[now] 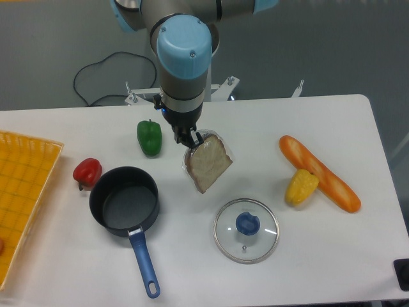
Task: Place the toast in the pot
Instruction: 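Hold the bagged toast slice in the gripper and lift it slightly, then carry the toast slice over the dark blue saucepan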
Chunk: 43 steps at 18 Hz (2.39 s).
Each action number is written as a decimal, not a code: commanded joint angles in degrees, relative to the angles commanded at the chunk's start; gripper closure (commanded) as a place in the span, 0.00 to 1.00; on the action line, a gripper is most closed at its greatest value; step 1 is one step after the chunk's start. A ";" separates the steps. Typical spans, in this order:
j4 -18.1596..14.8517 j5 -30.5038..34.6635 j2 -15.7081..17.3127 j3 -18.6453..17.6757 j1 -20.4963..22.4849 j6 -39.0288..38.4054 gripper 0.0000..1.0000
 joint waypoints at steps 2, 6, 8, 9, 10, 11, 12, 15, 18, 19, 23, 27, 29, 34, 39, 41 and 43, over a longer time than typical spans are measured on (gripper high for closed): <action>0.00 0.00 0.00 -0.17 0.00 0.00 1.00; -0.09 0.00 0.70 -0.26 0.26 0.00 1.00; -0.09 0.00 0.79 -0.53 0.70 0.00 1.00; -0.09 0.00 0.79 -0.53 0.70 0.00 1.00; 0.00 -0.09 0.79 -0.53 0.88 0.00 1.00; 0.00 -0.44 0.79 -0.53 0.97 -0.09 1.00; -0.09 -0.44 0.79 -0.53 0.97 -0.26 1.00; -0.53 -2.97 1.23 -0.53 1.05 -1.05 1.00; -0.18 -7.29 1.32 -0.35 0.79 -3.86 1.00; -0.18 -7.56 1.32 -0.18 0.62 -3.95 1.00; -0.53 -7.82 2.64 0.09 -1.84 -5.80 1.00; -0.26 -10.36 2.64 0.35 -4.04 -9.13 1.00; -0.35 -11.60 2.55 0.35 -4.39 -9.84 1.00; 0.17 -13.44 2.46 0.44 -6.68 -12.39 1.00; 1.84 -14.94 2.20 0.53 -7.47 -14.84 1.00; 3.86 -16.34 2.20 0.79 -7.99 -17.13 1.00; 5.35 -16.70 1.76 0.79 -9.22 -18.89 1.00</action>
